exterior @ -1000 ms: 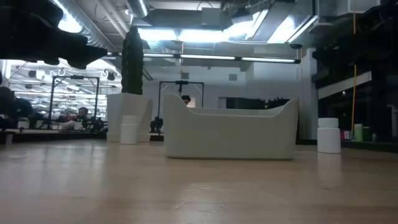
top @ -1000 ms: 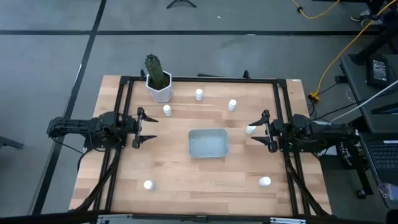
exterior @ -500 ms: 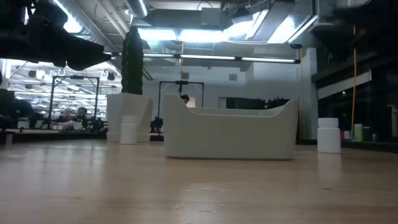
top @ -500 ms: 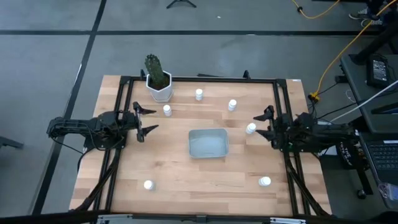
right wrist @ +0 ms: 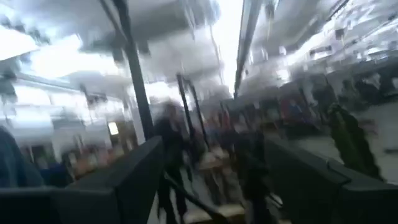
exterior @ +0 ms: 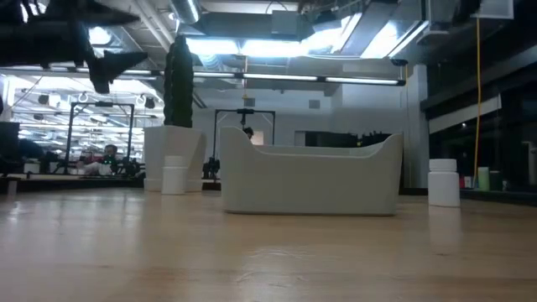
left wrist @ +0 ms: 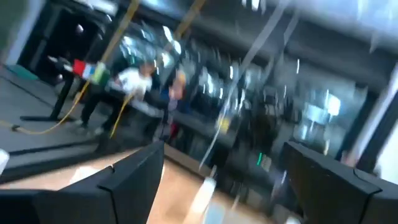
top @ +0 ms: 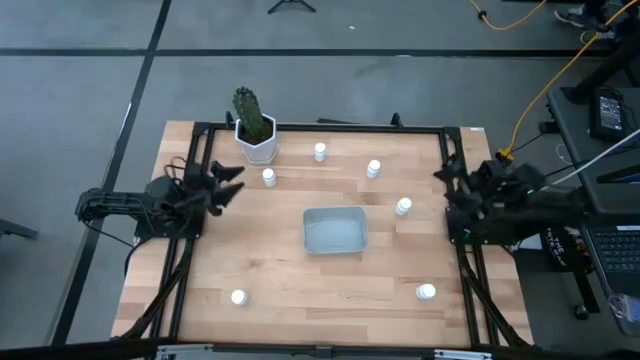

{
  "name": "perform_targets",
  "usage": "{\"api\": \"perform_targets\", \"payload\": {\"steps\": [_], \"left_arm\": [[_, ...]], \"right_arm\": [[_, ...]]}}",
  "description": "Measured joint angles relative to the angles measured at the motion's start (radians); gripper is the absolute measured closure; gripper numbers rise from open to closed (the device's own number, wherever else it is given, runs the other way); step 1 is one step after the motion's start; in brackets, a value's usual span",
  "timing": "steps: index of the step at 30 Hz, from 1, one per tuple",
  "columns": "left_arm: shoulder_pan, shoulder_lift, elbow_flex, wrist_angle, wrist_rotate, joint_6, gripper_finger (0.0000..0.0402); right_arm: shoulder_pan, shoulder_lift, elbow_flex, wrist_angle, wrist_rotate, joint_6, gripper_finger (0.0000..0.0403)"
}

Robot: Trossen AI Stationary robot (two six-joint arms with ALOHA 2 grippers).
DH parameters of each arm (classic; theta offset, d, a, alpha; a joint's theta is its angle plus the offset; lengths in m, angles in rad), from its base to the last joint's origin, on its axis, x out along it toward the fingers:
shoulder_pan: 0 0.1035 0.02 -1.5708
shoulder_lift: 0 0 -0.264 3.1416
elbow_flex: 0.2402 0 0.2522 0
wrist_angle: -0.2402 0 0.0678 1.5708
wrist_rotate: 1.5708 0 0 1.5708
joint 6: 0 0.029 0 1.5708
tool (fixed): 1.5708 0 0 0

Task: Pick and place pill bottles into a basket
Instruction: Put the white pill bottle into the gray bin

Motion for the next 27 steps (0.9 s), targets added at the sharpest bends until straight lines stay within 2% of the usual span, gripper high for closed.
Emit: {"api": "perform_targets", "payload": {"steps": [2, 5, 10, 14, 20, 23, 27], "left_arm": [[0.000, 0.000, 0.000, 0.114, -0.049, -0.026, 0.0082], [0.000, 0.000, 0.000, 0.229, -0.085, -0.012, 0.0082], [0.000, 0.000, 0.000, 0.297, -0.096, -0.019, 0.0082], [0.000, 0.000, 0.000, 0.283, -0.085, -0.086, 0.0082], [-0.001, 0.000, 0.000, 0.158, -0.185, -0.141, 0.0082], [0.000, 0.000, 0.000, 0.079, -0.230, -0.193, 0.0082], [0.000, 0.000, 0.000, 0.025, -0.231, -0.203, 0.0082]], "right_arm": [[0.000, 0.123, 0.188, -0.220, 0.003, -0.055, 0.0121], [0.000, 0.316, 0.444, -0.489, 0.070, -0.109, 0.0121], [0.000, 0.536, 0.699, -0.529, 0.092, -0.150, 0.0121], [0.000, 0.654, 0.821, -0.526, 0.063, -0.123, 0.0121], [0.000, 0.763, 0.946, -0.526, 0.054, -0.101, 0.0121], [0.000, 0.796, 0.970, -0.526, 0.054, -0.101, 0.0121], [0.000, 0.831, 0.971, -0.510, 0.054, -0.068, 0.0121]]}}
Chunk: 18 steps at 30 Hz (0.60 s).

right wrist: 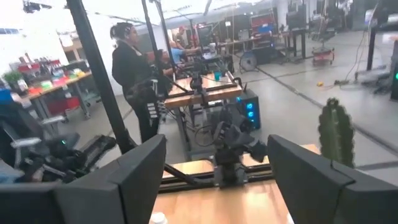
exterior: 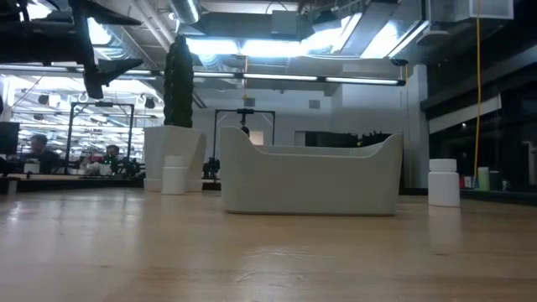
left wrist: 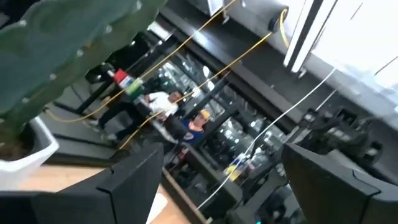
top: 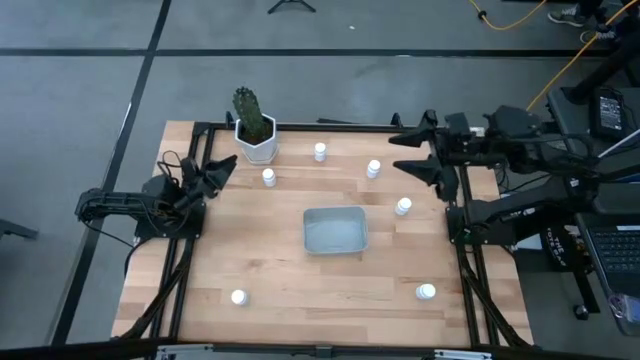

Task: Pick and place pill bottles into a basket
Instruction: Put the white pill bottle into the gray bin

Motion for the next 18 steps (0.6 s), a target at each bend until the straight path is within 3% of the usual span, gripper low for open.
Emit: {"api": "perform_targets", "payload": {"steps": [5, 10, 14, 18], "left_arm": [[0.000, 0.000, 0.004, 0.118, 0.097, -0.018, 0.0082], [0.000, 0.022, 0.095, 0.114, 0.212, -0.130, 0.0082], [0.000, 0.155, 0.253, -0.015, 0.224, -0.116, 0.0082], [0.000, 0.388, 0.476, -0.212, 0.260, -0.008, 0.0082]], "right_arm": [[-0.014, 0.032, 0.002, -0.071, 0.000, 0.019, 0.0121], [-0.093, 0.088, 0.137, -0.543, 0.053, 0.065, 0.0121], [-0.153, 0.152, 0.227, -0.941, 0.056, 0.100, 0.0121], [-0.176, 0.143, 0.182, -1.150, 0.158, 0.125, 0.0121]]}}
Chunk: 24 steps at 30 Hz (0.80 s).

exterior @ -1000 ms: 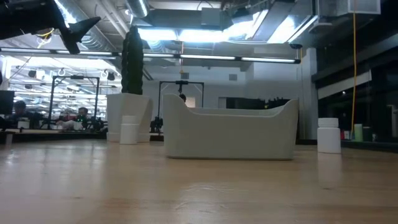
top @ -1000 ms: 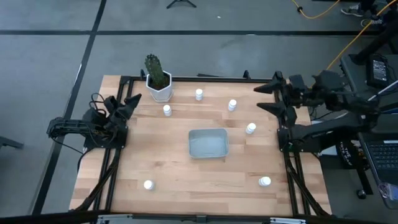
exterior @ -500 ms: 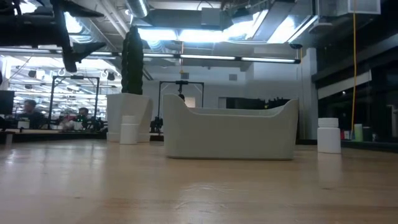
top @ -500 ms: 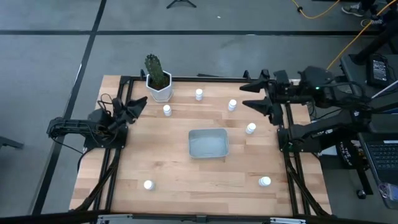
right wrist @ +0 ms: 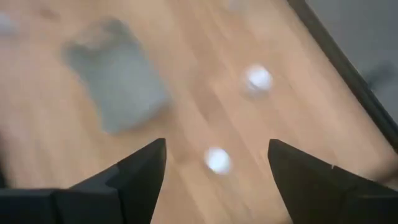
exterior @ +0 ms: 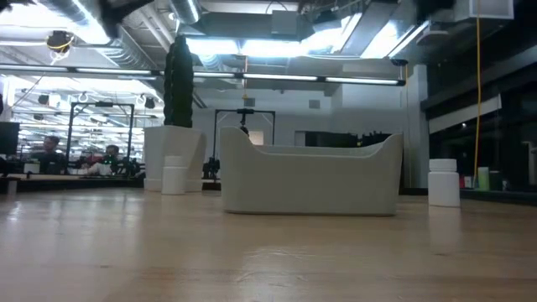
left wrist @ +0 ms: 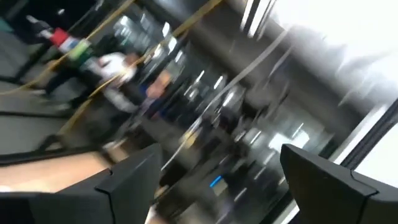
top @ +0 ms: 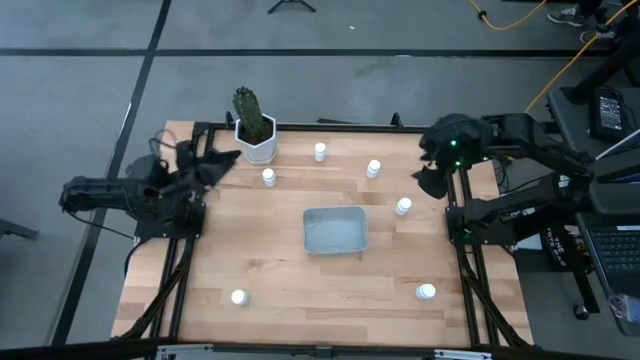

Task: Pick and place pill bottles into a basket
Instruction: Put the white pill bottle into the gray bin

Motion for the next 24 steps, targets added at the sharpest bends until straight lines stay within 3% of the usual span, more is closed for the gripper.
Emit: {"api": "perform_targets", "payload": {"steps": [4, 10, 16, 24], "left_arm": [[0.000, 0.228, 0.205, -0.173, -0.024, 0.210, 0.0082], [0.001, 0.462, 0.374, -0.190, -0.105, 0.402, 0.0082], [0.026, 0.563, 0.410, -0.194, -0.112, 0.410, 0.0082], [0.063, 0.615, 0.410, -0.191, 0.001, 0.332, 0.0082]], "right_arm": [[-0.010, -0.039, -0.120, 0.037, 0.053, 0.073, 0.0121], [-0.010, -0.056, -0.344, 0.091, 0.016, 0.173, 0.0113], [-0.009, -0.054, -0.588, 0.263, -0.157, 0.213, 0.0078], [-0.010, -0.054, -0.763, 0.400, -0.160, 0.267, 0.0068]]}}
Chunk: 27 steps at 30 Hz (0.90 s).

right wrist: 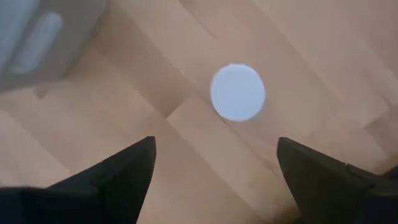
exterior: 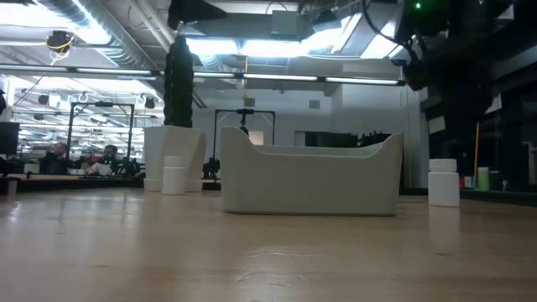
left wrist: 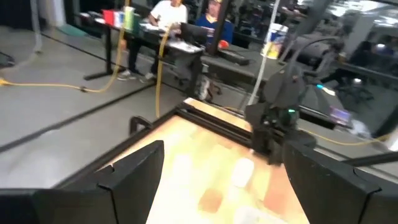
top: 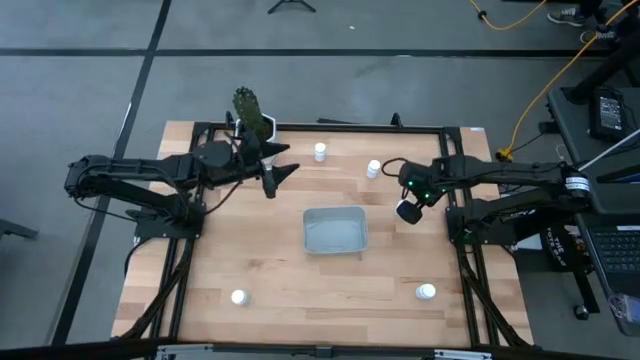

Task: Pick and place pill bottles into a basket
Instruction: Put the white pill bottle into the gray bin

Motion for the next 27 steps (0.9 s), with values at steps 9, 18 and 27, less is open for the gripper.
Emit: {"api": "perform_targets", "payload": {"steps": [9, 18, 27], "left_arm": [[0.010, 0.019, 0.000, 0.003, 0.039, -0.029, 0.0082], [0.010, 0.019, 0.000, 0.011, 0.038, -0.049, 0.0082], [0.006, 0.019, 0.000, 0.008, 0.058, -0.071, 0.0082]], "right_arm": [[-0.033, 0.004, -0.079, 0.121, 0.026, -0.027, 0.0069], [-0.104, 0.133, -0.120, 0.207, 0.028, -0.112, 0.0069], [-0.111, 0.191, -0.123, 0.266, 0.030, -0.135, 0.0106]]}}
